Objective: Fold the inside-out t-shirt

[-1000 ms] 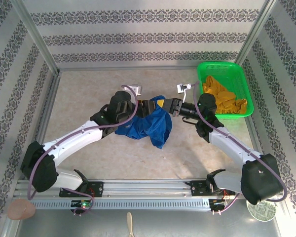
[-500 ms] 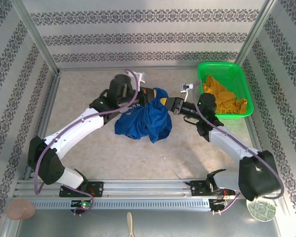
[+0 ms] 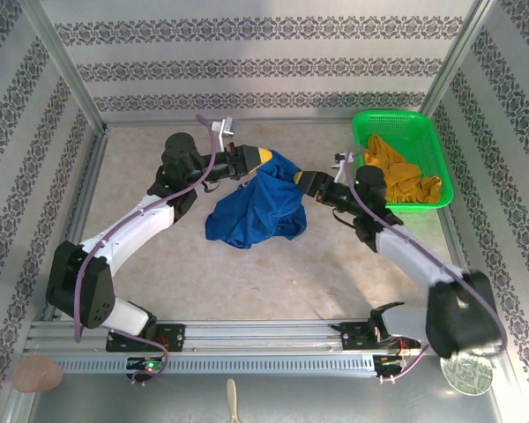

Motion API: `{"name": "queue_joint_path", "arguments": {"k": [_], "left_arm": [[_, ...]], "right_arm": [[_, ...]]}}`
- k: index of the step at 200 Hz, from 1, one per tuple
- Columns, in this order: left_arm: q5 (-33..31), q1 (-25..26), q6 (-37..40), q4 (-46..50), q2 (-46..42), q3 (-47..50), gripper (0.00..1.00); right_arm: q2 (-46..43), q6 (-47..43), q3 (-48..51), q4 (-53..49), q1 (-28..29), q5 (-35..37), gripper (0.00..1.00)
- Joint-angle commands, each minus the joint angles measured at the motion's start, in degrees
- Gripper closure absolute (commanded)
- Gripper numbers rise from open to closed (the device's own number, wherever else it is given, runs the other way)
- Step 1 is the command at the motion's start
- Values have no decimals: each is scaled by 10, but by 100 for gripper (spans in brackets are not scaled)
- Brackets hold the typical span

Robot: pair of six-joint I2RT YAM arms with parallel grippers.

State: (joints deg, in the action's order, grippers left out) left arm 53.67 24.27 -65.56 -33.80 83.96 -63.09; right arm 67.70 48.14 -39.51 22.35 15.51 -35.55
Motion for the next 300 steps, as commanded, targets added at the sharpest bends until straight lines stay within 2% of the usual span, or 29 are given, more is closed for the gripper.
{"name": "queue_joint_path", "arguments": {"k": [1, 13, 43, 69, 92, 143, 169, 232, 245, 263, 278, 289, 300], "left_arm": [[28, -4, -62, -151, 7, 7, 100], [30, -5, -71, -164, 13, 8, 100], [34, -5, -71, -162, 14, 4, 100], [35, -5, -66, -151, 12, 2, 100], [31, -5, -65, -146, 12, 3, 100], [30, -5, -66, -147, 14, 10, 100], [29, -5, -67, -153, 16, 20, 100], [26, -5, -87, -188, 29, 32, 100], [26, -5, -87, -188, 28, 31, 100], [27, -3, -91, -190, 28, 31, 100], [27, -4, -92, -192, 26, 31, 100], [25, -3, -94, -195, 27, 33, 100], [23, -4, -98, -202, 27, 35, 100]], "right_arm": [[-95, -69, -26, -132, 9, 53, 35], [-122, -105, -48, -184, 23, 72, 28], [-111, -176, -108, -244, 58, 84, 24], [-66, -224, -167, -267, 103, 89, 23], [-41, -255, -193, -286, 141, 121, 23], [-25, -245, -204, -271, 150, 136, 27], [-29, -245, -216, -278, 150, 134, 34], [-33, -236, -221, -279, 147, 133, 66], [-25, -234, -222, -278, 147, 133, 66], [-16, -231, -224, -275, 147, 133, 58], [-9, -229, -228, -274, 146, 132, 59], [-4, -229, -231, -275, 144, 131, 67], [1, -227, -235, -275, 140, 123, 84]]}}
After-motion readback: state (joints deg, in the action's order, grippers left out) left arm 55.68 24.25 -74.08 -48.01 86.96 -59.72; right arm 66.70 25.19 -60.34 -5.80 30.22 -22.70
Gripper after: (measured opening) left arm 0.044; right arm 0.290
